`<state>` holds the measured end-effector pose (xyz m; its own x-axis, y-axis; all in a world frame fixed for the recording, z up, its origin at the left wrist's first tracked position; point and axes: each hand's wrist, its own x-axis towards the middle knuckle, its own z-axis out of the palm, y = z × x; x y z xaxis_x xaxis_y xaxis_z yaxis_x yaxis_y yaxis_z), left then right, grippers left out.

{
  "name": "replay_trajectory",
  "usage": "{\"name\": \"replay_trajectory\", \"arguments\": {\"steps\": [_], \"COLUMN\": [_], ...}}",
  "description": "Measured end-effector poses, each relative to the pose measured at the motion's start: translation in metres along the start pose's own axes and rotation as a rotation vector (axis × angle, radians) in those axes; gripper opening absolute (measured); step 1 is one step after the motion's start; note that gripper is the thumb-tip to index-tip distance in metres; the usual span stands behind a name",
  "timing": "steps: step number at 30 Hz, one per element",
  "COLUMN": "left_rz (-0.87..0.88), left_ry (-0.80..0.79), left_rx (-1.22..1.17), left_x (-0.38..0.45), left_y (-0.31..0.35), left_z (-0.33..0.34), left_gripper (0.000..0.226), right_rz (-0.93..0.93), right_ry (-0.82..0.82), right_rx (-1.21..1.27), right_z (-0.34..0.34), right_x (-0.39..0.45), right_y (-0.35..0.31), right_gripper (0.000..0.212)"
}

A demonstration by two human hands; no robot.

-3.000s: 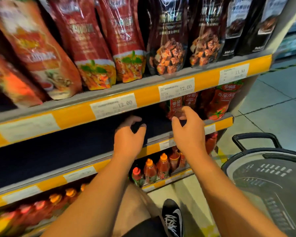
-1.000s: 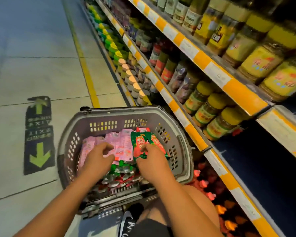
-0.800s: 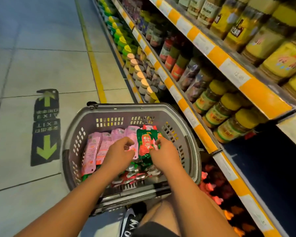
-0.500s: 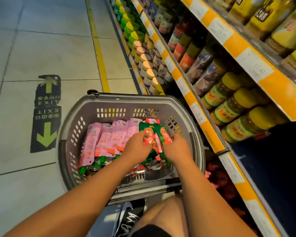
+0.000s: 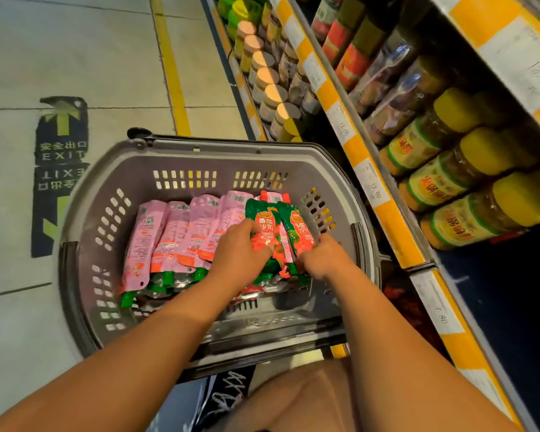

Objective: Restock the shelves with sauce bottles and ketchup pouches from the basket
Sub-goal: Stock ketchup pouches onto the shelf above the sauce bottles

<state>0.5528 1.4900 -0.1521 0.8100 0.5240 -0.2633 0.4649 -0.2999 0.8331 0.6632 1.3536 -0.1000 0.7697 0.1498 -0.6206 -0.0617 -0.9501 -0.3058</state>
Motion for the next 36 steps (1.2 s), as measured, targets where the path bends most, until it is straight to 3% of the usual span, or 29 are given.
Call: {"name": "replay_trajectory", "arguments": {"steps": [2, 7, 10, 18, 22, 24, 27, 31, 36], "left_rz": [-0.012, -0.041, -0.004, 0.048, 0.025, 0.018, 0.000, -0.014, -0.003], "left_ry": [0.011, 0.029, 0.004, -0.033, -0.030, -0.049, -0.077, -0.067, -0.034], "left_rx": [-0.050, -0.171, -0.170, -0.179, -0.191, -0.215, -0.235, -0.273, -0.228], "left_x": [0.001, 0.003, 0.002, 0.000, 0.002, 0.001, -0.001, -0.002, -0.001], "left_y": [-0.002, -0.010, -0.010, -0.007, -0.007, -0.007, -0.007, -0.007, -0.010], "left_z": [0.000, -0.001, 0.001, 0.002, 0.002, 0.001, 0.001, 0.000, 0.001], "left_gripper": [0.037, 0.035, 0.038, 0.044, 0.040, 0.042, 0.044, 0.045, 0.044], "right_rz": [0.000, 0.011, 0.015, 0.026, 0.013, 0.008, 0.045, 0.059, 0.096], "right_ry": [-0.024, -0.043, -0.064, -0.045, -0.040, -0.048, -0.077, -0.145, -0.148], "right_rx": [-0.007, -0.070, -0.132, -0.072, -0.058, -0.047, -0.031, -0.038, -0.058], "right_z": [0.001, 0.003, 0.003, 0.004, 0.003, 0.003, 0.006, 0.006, 0.001], "right_x": [0.006, 0.016, 0.018, 0.021, 0.021, 0.021, 0.023, 0.019, 0.013], "right_y": [0.000, -0.003, -0.010, -0.009, -0.003, -0.002, -0.001, -0.004, -0.005], "right_gripper": [0.040, 0.037, 0.025, 0.034, 0.015, 0.017, 0.046, 0.067, 0.074]}}
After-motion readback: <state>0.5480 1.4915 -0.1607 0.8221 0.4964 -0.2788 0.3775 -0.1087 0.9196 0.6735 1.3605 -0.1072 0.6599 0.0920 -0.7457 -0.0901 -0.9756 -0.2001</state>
